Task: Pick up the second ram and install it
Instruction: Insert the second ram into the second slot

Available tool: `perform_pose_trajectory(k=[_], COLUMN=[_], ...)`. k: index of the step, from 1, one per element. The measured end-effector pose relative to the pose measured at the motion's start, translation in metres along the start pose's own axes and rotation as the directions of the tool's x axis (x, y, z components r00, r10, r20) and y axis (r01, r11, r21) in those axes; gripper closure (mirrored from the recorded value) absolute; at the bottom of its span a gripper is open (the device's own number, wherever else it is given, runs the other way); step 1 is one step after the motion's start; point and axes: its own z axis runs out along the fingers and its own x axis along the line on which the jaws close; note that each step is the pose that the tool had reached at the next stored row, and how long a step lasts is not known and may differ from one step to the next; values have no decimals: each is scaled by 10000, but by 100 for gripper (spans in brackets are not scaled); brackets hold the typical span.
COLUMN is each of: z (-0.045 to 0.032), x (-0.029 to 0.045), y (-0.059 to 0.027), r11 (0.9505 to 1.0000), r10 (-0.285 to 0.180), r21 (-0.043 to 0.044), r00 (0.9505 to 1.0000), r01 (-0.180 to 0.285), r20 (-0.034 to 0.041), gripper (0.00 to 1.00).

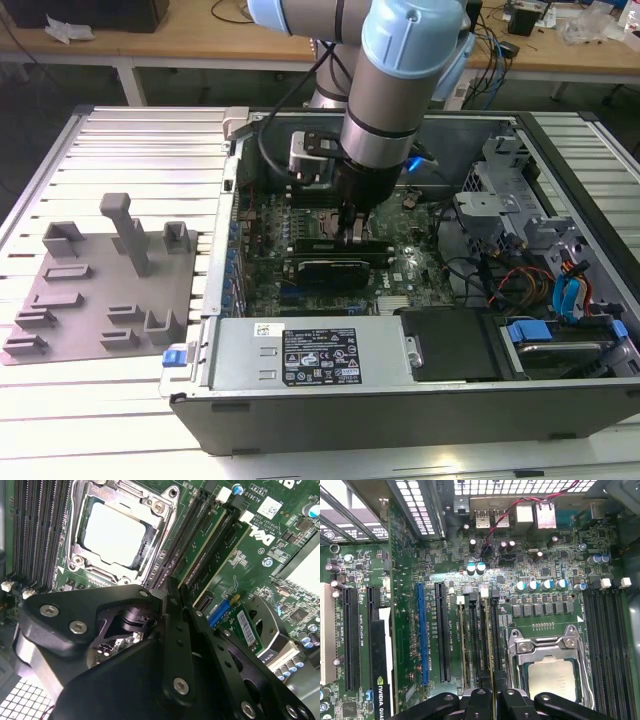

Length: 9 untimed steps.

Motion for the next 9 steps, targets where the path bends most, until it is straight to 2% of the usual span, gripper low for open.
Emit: perform_pose_trajectory(k=[5,6,7,9], z=[16,18,18,5], x=[2,1,1,1], y=[-1,-2,-2,0], r11=[10000,10000,10000,10000], r10=[-2,-3,-3,-1], r21=[-2,0,0,-1], r00=[10000,10000,10000,10000], r01=[2,3,3,1], r20=[-4,1,-1,-4], gripper=[89,88,81,81])
